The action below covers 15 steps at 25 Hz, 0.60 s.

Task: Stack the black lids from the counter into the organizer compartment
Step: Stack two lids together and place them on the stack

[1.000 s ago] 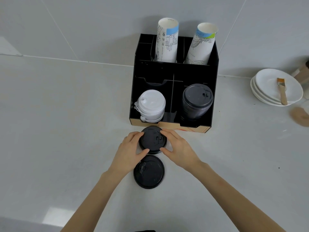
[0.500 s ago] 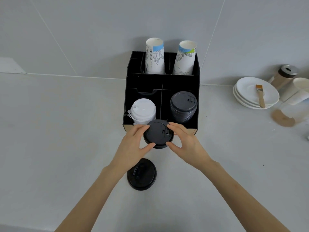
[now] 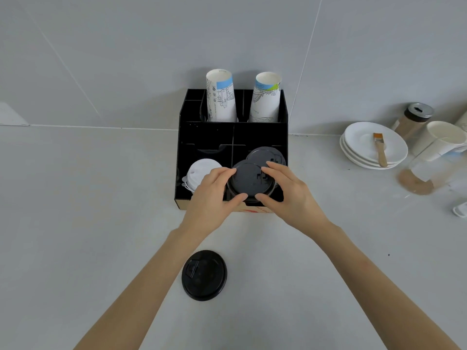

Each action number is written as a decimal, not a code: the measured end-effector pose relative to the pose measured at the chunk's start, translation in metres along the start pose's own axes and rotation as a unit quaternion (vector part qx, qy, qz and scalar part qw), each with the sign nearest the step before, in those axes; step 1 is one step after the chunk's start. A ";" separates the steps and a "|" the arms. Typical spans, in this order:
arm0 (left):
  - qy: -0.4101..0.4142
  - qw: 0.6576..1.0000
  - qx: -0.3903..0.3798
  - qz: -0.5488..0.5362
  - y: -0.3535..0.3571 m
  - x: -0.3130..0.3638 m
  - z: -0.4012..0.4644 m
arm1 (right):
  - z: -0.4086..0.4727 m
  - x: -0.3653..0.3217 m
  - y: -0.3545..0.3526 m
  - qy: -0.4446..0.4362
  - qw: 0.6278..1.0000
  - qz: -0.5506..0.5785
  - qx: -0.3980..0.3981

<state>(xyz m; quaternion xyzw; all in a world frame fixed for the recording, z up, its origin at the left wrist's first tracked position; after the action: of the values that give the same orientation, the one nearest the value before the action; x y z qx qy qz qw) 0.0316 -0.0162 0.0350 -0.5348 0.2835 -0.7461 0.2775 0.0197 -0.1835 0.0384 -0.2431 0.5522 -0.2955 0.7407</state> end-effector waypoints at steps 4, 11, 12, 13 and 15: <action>0.005 1.000 -0.006 0.005 0.010 0.007 0.023 | 0.016 0.010 -0.008 0.011 1.000 -0.004 0.010; 0.010 1.000 -0.025 0.006 0.031 0.007 0.053 | 0.040 0.030 -0.008 0.029 0.999 -0.021 0.014; 0.009 1.000 -0.028 0.007 0.033 0.006 0.055 | 0.042 0.032 -0.007 0.034 0.999 -0.022 0.016; 0.009 0.999 -0.031 0.009 0.035 0.005 0.057 | 0.042 0.035 -0.006 0.041 0.999 -0.022 0.017; 0.011 0.999 -0.039 0.015 0.039 0.004 0.060 | 0.043 0.038 -0.003 0.053 0.998 -0.020 0.018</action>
<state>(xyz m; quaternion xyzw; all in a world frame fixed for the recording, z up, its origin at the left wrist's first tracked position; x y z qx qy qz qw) 0.0927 -0.0536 0.0252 -0.5321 0.3235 -0.7363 0.2648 0.0690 -0.2113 0.0263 -0.2246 0.5806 -0.3323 0.7086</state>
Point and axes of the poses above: each hand's wrist, its own z-axis towards the middle knuckle, its own y-axis out of the palm, x = y × z, the point moved 1 cm from there along z, towards the middle knuckle, and after that the axes turned 10 degrees about x, right-handed, at the moved point
